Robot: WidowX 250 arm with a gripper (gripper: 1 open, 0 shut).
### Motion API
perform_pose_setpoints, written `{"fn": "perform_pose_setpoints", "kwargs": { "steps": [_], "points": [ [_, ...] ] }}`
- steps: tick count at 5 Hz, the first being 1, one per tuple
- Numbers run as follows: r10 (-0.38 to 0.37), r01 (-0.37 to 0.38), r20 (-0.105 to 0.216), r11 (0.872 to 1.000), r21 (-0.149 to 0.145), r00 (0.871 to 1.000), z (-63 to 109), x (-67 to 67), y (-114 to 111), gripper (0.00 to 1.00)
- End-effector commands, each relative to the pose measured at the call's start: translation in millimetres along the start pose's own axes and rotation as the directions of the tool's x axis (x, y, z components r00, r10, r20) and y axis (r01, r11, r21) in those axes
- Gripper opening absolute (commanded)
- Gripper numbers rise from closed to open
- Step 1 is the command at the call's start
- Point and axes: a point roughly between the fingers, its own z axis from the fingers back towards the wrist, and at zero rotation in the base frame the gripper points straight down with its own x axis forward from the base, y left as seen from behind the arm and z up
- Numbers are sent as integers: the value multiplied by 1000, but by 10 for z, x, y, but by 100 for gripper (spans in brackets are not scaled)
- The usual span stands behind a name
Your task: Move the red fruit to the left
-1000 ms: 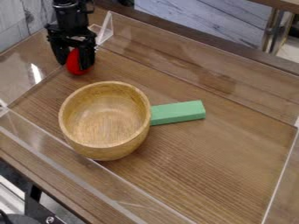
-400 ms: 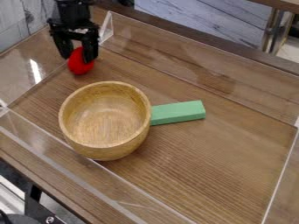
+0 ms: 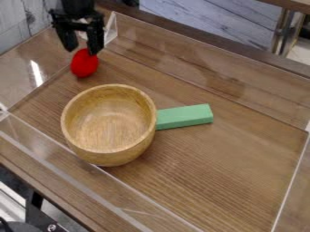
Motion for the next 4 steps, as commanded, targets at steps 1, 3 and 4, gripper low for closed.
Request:
{"fn": "perform_pose_setpoints", "kwargs": {
  "steps": [1,3,4],
  "points": [
    [-16,13,112,999,32,994,474,89,-89,100],
    [-29,26,120,999,22,992,613,83,-211,100],
    [-37,35,119,999,18,992,658,82,-263,100]
  ]
}}
